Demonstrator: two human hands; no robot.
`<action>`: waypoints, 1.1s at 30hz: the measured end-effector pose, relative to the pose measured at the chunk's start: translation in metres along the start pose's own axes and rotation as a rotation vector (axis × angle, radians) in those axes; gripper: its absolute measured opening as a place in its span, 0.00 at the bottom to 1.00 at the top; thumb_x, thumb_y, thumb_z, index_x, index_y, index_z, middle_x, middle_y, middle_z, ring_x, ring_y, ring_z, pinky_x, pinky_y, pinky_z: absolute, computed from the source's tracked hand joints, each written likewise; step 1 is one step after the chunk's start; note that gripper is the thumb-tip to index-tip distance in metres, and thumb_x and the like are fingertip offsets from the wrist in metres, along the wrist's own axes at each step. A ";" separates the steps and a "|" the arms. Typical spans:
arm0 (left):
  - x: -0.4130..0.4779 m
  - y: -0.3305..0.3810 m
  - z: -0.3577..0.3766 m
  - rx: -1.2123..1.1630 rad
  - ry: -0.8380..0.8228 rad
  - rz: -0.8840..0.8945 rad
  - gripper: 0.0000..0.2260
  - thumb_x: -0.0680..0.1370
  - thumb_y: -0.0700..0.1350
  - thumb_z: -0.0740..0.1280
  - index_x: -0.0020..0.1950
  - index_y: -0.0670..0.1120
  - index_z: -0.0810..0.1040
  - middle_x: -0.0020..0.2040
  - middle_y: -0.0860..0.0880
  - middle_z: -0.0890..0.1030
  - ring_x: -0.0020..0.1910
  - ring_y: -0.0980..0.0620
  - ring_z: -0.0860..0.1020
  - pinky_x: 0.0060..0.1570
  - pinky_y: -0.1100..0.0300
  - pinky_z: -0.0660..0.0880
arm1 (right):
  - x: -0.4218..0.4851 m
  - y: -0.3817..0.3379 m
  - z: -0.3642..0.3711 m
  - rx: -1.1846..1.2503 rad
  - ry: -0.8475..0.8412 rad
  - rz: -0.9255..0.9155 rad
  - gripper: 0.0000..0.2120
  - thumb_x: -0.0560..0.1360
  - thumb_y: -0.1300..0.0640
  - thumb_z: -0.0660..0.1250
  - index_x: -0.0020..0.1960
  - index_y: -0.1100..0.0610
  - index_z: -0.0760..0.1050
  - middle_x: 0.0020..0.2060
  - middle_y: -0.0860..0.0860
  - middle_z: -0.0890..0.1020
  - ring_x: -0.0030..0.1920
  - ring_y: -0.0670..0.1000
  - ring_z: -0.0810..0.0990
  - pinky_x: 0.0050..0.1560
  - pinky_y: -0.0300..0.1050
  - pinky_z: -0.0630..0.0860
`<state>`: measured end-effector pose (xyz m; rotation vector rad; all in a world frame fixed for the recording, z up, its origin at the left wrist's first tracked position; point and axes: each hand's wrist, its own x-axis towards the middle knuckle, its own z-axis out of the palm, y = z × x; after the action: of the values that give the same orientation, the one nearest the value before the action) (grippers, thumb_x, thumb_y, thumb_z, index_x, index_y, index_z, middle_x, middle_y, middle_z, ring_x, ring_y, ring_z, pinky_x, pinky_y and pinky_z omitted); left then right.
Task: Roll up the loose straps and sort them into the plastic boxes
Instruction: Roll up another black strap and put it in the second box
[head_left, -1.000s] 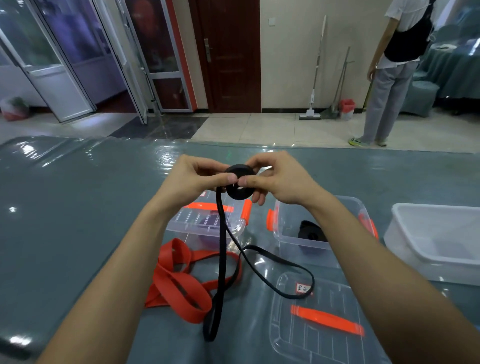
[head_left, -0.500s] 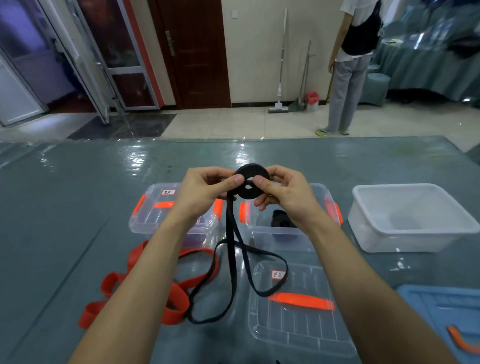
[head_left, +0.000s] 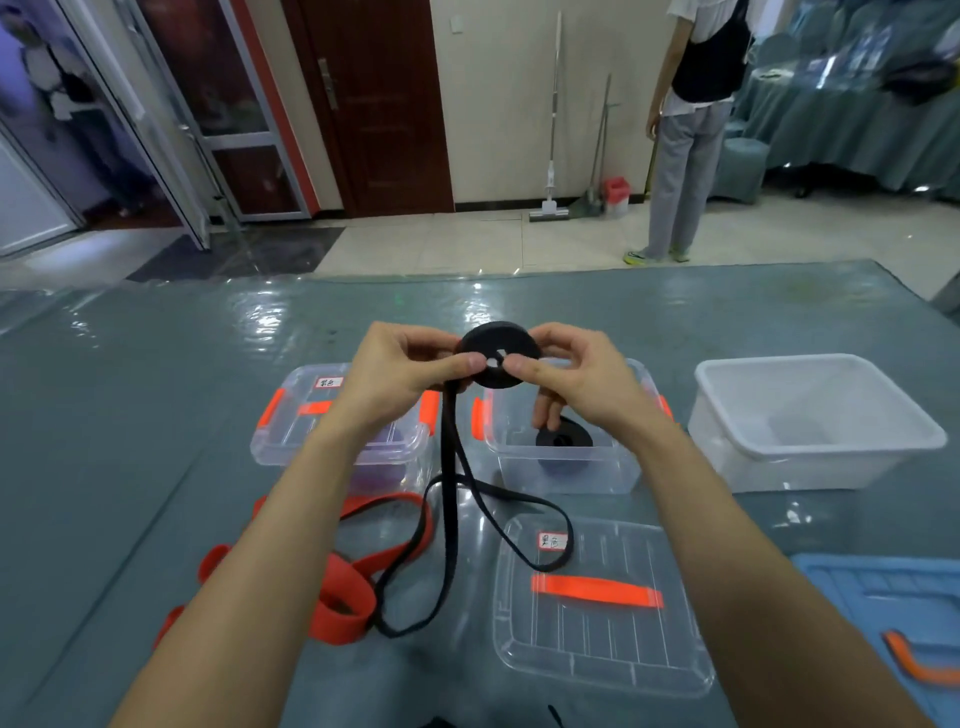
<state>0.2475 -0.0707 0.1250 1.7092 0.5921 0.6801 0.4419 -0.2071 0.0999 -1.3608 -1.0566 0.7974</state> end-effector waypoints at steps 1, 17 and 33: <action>0.003 0.006 -0.006 0.097 -0.045 0.018 0.10 0.69 0.48 0.84 0.48 0.49 0.92 0.40 0.43 0.89 0.38 0.49 0.87 0.43 0.61 0.83 | 0.001 -0.006 -0.005 -0.098 -0.023 -0.006 0.13 0.75 0.52 0.81 0.57 0.54 0.84 0.53 0.50 0.88 0.30 0.63 0.85 0.29 0.49 0.81; -0.001 -0.011 0.040 -0.261 0.187 0.058 0.10 0.76 0.44 0.79 0.57 0.44 0.89 0.51 0.43 0.91 0.52 0.47 0.90 0.51 0.59 0.85 | 0.003 -0.010 0.007 0.340 0.199 -0.067 0.06 0.79 0.59 0.76 0.54 0.59 0.84 0.44 0.59 0.88 0.32 0.56 0.86 0.34 0.45 0.82; 0.005 -0.006 0.014 -0.160 0.072 -0.005 0.15 0.67 0.47 0.84 0.50 0.42 0.91 0.47 0.39 0.90 0.46 0.43 0.90 0.50 0.50 0.87 | -0.002 0.001 0.000 0.032 0.134 -0.010 0.15 0.74 0.47 0.81 0.58 0.52 0.85 0.52 0.50 0.88 0.30 0.54 0.83 0.29 0.45 0.77</action>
<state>0.2609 -0.0758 0.1174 1.5397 0.5770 0.7675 0.4417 -0.2086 0.0984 -1.3615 -0.9419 0.7025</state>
